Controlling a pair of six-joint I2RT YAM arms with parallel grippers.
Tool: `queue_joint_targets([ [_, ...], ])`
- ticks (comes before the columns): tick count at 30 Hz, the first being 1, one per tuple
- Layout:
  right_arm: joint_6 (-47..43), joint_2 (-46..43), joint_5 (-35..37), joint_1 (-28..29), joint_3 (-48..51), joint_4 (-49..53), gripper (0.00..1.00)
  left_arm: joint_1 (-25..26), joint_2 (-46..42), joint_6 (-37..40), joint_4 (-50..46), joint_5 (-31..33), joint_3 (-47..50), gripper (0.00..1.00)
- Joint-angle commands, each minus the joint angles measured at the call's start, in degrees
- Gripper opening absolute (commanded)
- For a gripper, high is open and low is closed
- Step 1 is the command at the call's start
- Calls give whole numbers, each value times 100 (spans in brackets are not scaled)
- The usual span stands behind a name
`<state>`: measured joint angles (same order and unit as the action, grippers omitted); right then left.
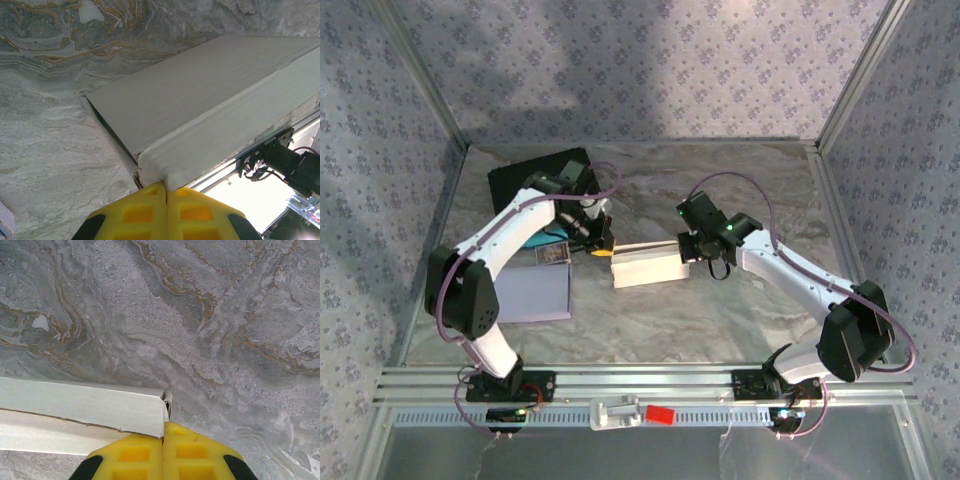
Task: Fold the paper box
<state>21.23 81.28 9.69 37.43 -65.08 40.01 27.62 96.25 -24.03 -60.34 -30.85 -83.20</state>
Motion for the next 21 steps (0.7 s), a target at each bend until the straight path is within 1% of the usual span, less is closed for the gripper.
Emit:
queue_joint_targets([
  [1,74,76,2,54,186,310,0,-39,-180,83,2,-149,121,0],
  [6,72,-56,168,106,324,162,0,-37,-324,170,141,-62,311,0],
  [14,118,-149,287,185,474,-45,0,-28,-758,161,959,-14,989,0],
  [21,76,-165,335,203,538,-152,0,7,-859,340,910,105,1133,0],
])
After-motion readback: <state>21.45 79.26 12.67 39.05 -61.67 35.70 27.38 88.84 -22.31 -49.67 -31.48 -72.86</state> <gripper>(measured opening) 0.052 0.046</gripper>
